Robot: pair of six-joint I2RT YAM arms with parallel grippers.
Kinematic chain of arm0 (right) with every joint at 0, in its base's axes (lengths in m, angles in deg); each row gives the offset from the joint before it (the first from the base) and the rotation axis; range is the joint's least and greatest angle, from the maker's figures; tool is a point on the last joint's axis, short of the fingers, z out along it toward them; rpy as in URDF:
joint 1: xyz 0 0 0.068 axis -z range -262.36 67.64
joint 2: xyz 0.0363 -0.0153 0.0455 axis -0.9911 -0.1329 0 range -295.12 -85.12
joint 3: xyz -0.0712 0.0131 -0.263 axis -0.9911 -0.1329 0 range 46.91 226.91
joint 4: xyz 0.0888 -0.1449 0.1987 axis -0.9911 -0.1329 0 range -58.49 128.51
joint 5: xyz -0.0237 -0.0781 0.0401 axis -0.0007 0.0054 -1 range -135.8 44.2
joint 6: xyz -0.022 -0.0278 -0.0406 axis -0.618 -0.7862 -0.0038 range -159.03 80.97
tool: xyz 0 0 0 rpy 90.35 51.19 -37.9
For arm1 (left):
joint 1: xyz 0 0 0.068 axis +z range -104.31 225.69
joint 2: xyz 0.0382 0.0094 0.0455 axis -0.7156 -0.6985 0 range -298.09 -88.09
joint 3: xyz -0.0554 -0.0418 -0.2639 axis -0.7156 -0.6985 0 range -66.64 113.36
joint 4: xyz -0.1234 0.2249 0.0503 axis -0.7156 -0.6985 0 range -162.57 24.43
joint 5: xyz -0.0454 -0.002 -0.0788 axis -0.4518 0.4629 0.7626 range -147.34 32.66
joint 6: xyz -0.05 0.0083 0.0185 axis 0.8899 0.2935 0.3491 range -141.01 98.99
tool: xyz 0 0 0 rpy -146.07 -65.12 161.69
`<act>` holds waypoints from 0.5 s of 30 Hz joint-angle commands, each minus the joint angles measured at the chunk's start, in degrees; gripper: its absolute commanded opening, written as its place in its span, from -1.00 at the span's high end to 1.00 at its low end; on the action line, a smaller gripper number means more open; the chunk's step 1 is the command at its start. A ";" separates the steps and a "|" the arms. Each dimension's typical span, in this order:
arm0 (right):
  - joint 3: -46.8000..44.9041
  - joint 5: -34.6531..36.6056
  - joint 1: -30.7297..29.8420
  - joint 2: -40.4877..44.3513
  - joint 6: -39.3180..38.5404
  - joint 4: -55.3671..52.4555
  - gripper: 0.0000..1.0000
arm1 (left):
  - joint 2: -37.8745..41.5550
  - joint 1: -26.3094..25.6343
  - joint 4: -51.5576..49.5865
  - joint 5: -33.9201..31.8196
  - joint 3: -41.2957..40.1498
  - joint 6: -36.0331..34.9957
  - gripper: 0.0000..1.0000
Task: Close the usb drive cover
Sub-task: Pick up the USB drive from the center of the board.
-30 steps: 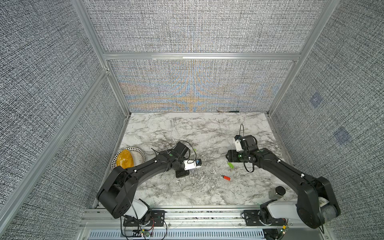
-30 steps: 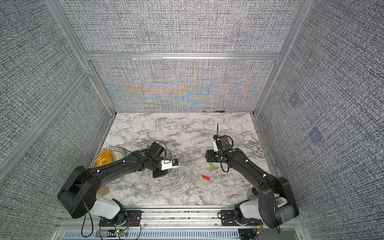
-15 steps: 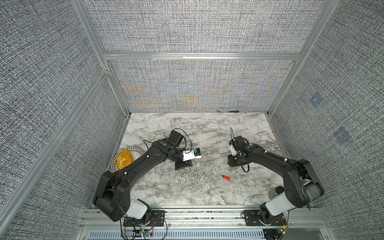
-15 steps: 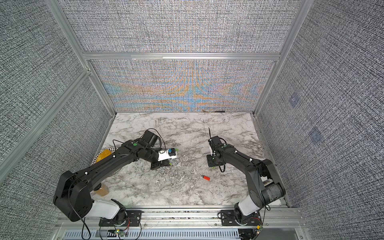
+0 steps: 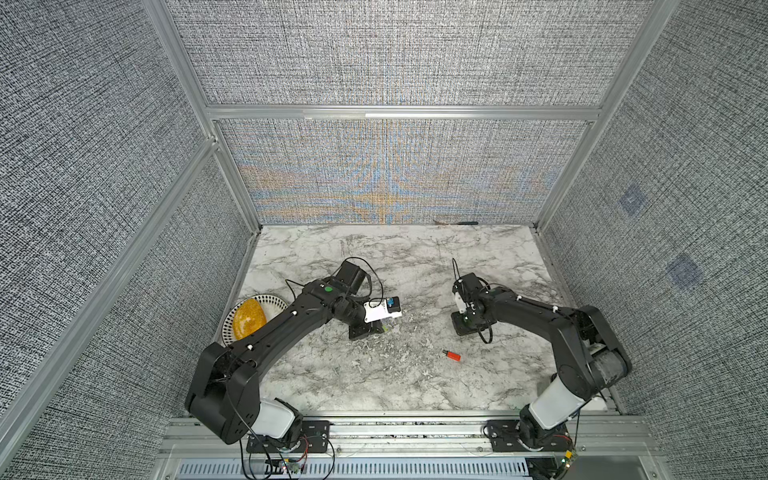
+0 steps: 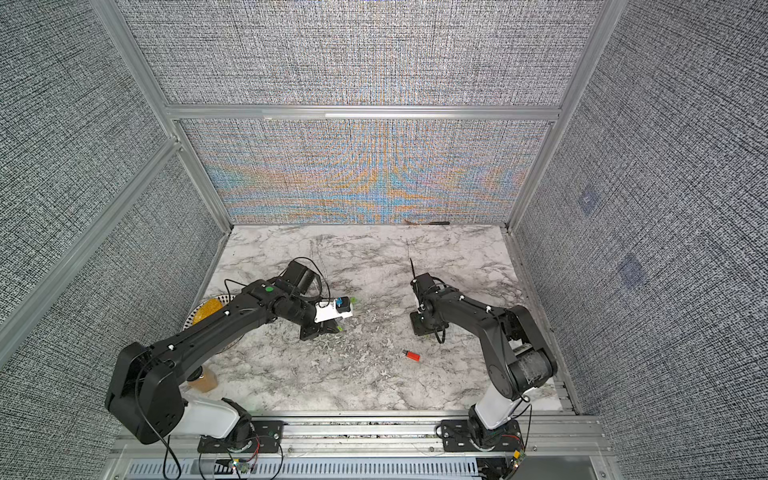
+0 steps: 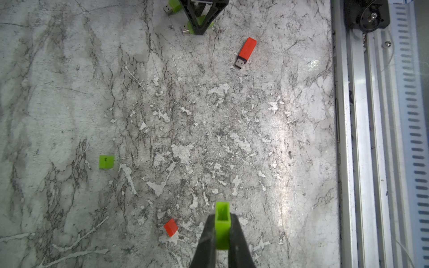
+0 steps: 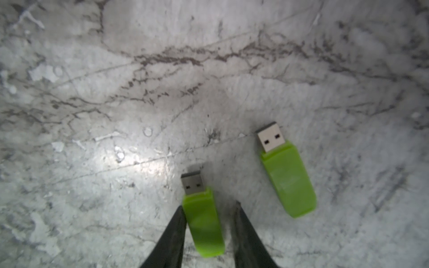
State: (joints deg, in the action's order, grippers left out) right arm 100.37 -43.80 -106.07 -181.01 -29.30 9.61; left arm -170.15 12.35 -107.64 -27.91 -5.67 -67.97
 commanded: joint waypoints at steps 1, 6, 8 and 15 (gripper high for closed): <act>0.01 -0.58 -0.26 -1.20 -0.24 -1.29 0.33 | 0.43 0.03 -0.65 -1.05 -0.10 -0.41 1.00; -0.14 -1.21 -0.60 -0.87 0.26 -1.88 0.36 | 0.59 0.03 -0.49 -1.19 -0.41 -0.33 1.00; 0.01 -1.71 -0.68 -0.74 0.36 -2.71 0.36 | 0.50 0.03 -0.54 -1.29 -0.41 -0.33 1.00; -0.51 -1.91 -0.72 0.34 1.43 -3.70 0.34 | 0.44 0.03 -0.72 -1.56 -0.24 -0.46 1.00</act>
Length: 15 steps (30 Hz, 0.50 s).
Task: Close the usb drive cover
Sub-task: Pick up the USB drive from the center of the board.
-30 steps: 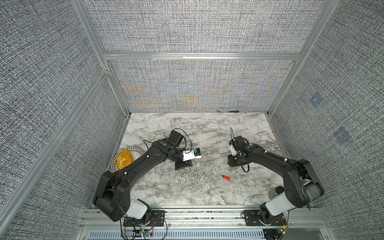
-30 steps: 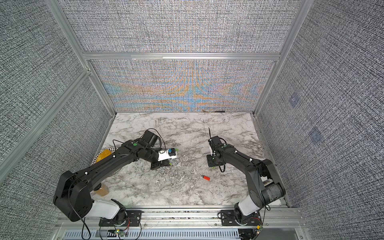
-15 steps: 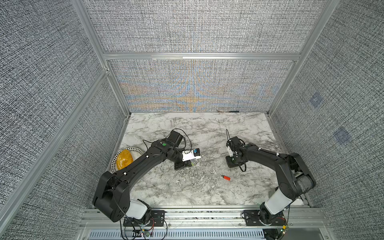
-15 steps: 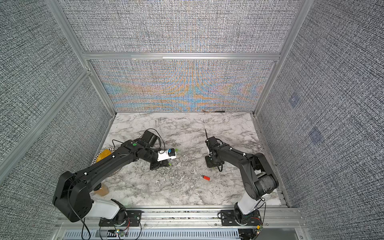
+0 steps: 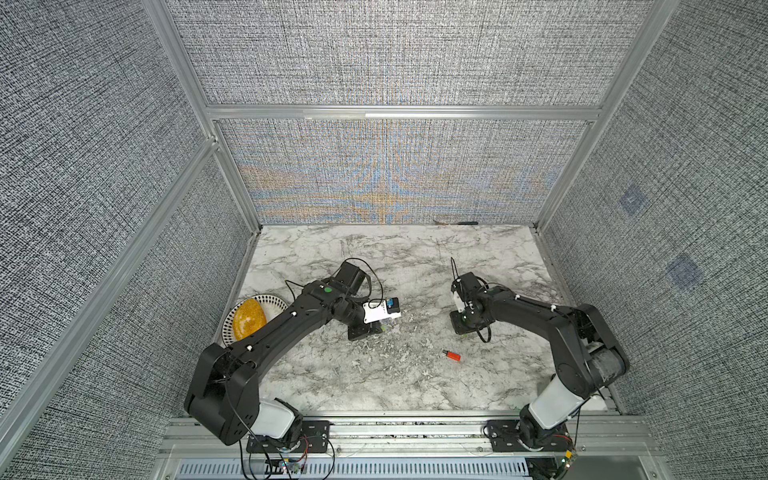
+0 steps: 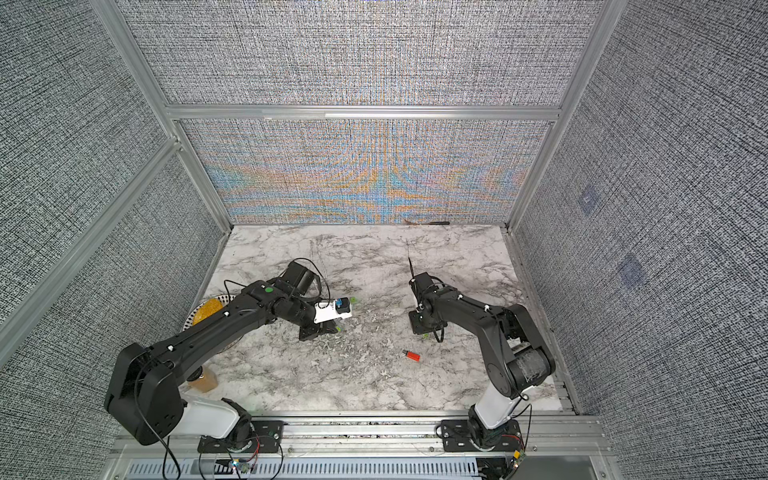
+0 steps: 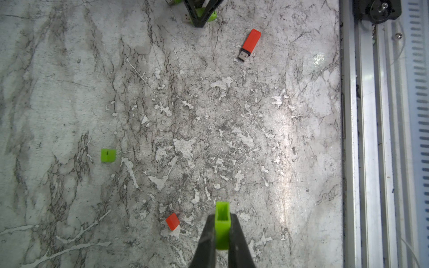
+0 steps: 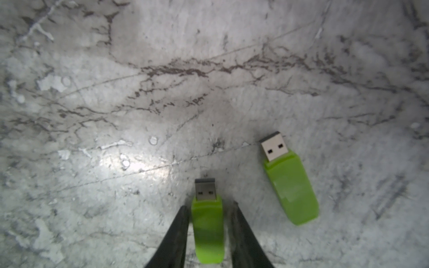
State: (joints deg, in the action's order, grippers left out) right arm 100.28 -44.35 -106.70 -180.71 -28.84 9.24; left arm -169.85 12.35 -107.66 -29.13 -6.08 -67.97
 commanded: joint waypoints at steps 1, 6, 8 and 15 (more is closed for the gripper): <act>-0.53 -1.28 -0.06 0.20 1.07 -3.25 0.34 | 0.15 0.03 -0.77 -0.31 0.18 -0.42 1.00; -0.67 -0.96 -0.09 -0.14 1.31 -3.00 0.38 | 0.38 0.03 -0.89 -0.37 0.13 -0.33 1.00; -0.37 -0.86 0.08 -0.97 1.38 -3.41 0.41 | 0.37 0.03 -0.83 -0.35 0.09 -0.33 1.00; -0.62 -1.15 -0.07 -0.18 0.99 -2.28 0.63 | -0.13 0.12 -0.47 1.31 0.27 -0.19 1.00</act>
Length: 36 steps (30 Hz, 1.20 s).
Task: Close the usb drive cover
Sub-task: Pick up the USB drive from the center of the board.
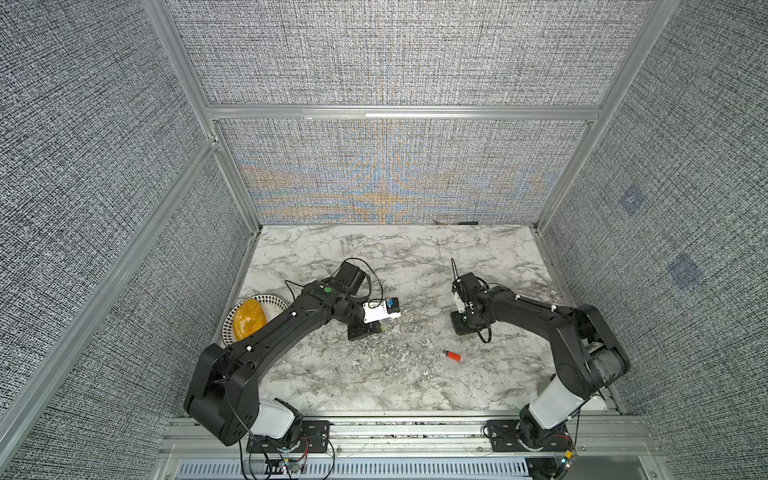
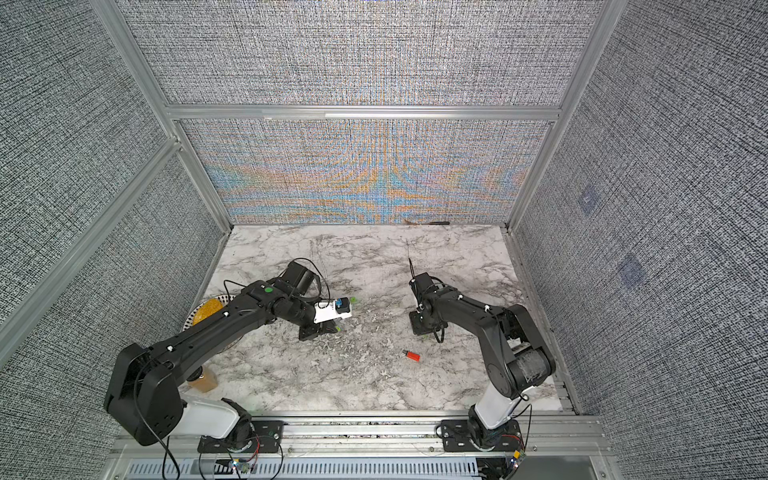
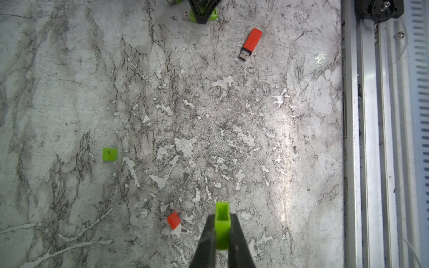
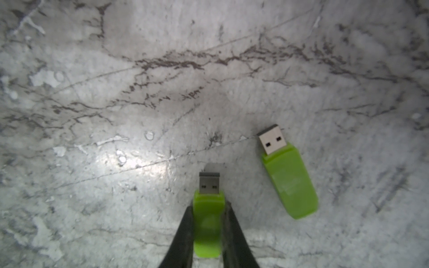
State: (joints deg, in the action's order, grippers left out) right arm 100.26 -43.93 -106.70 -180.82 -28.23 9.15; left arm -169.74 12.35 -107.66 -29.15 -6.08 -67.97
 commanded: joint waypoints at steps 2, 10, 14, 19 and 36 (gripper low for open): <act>-0.56 -1.30 -0.10 0.91 -0.12 -1.65 0.70 | -0.50 0.44 0.27 1.95 0.31 0.99 0.99; -1.17 2.21 -2.22 12.52 -12.92 5.59 0.73 | -4.15 5.55 -2.71 11.22 6.85 6.22 1.00; -6.44 0.51 -5.36 24.78 -30.66 16.13 0.73 | -7.23 5.84 -8.08 14.12 12.62 4.16 1.00; -14.71 -5.86 -6.08 35.99 -52.40 25.28 0.76 | -12.07 5.86 -14.95 15.02 20.64 5.72 1.00; -9.71 6.84 -19.53 32.29 -73.19 25.86 0.84 | -24.04 4.11 -28.32 12.87 35.80 11.55 0.96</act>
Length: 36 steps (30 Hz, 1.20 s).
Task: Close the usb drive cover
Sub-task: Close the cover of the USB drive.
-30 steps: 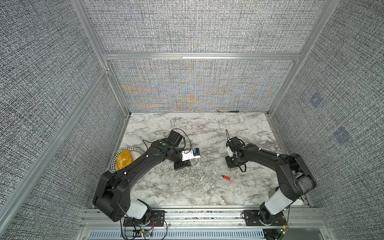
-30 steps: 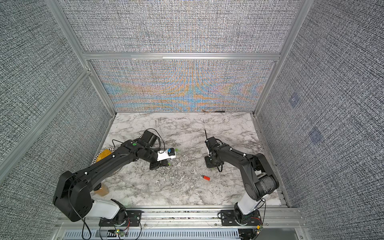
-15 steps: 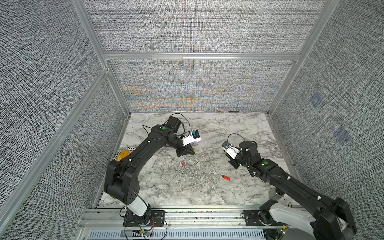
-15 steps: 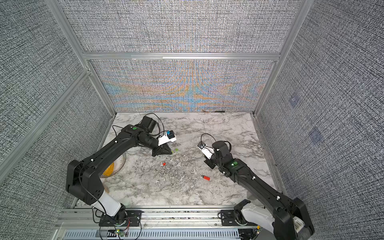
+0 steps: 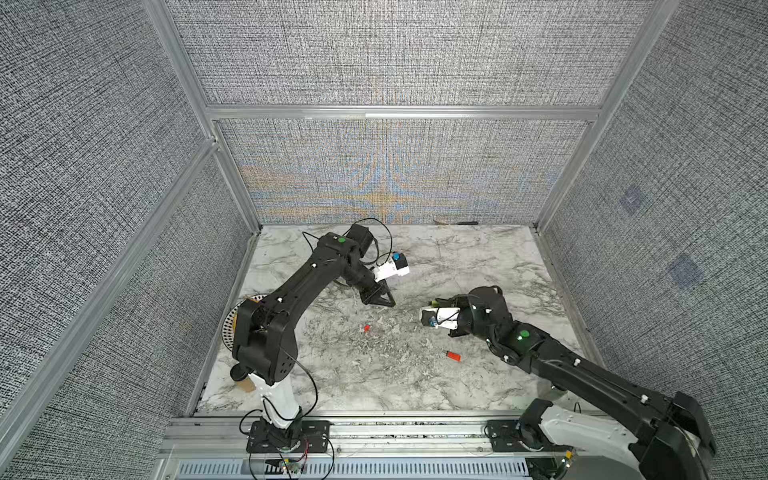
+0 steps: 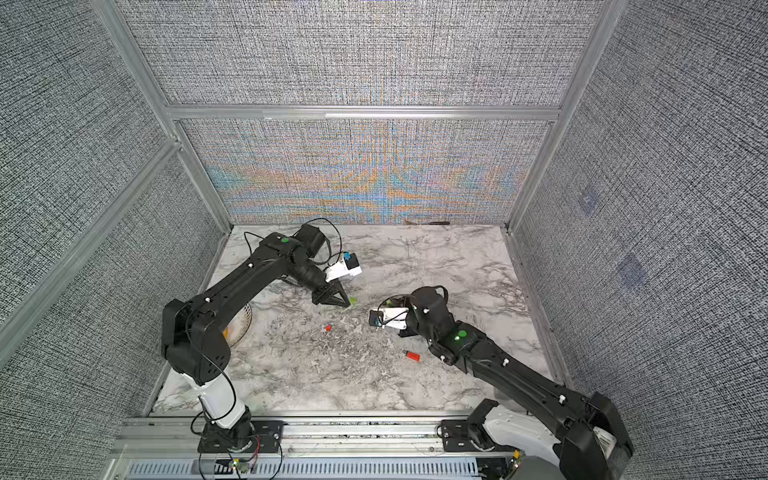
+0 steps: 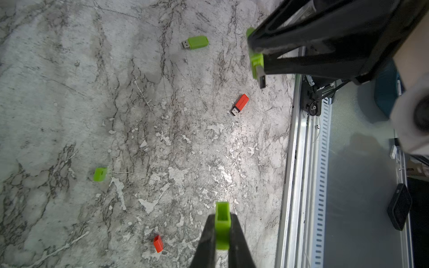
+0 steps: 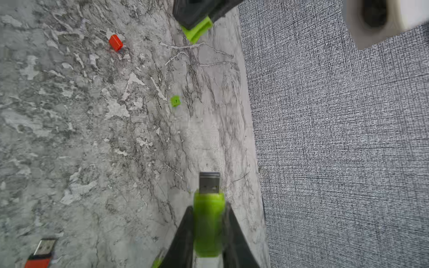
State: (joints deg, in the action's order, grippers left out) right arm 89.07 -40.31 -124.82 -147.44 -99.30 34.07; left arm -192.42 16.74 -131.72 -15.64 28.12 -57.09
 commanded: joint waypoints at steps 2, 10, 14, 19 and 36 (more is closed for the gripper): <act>3.25 4.00 -2.50 -2.52 -2.83 -0.52 0.84 | -2.69 -0.64 -5.99 -0.72 3.14 0.15 0.96; 10.56 7.93 -6.70 -9.36 -3.80 -4.10 0.84 | -7.14 -1.54 -12.73 1.61 10.65 -1.44 0.96; 11.65 9.71 -7.54 -10.86 -3.49 -5.29 0.84 | -9.45 -1.81 -18.94 1.27 14.14 -4.27 0.96; 12.12 10.59 -8.41 -11.22 -3.92 -5.68 0.85 | -11.11 -2.02 -22.01 1.24 15.85 -5.56 0.96; 15.77 10.99 -10.89 -14.14 -5.41 -7.07 0.85 | -14.94 -2.08 -27.27 0.95 22.81 -5.06 0.96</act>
State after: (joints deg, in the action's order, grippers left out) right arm 104.41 -29.57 -135.60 -161.47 -104.46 27.60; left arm -207.22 14.66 -157.49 -15.16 50.37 -61.68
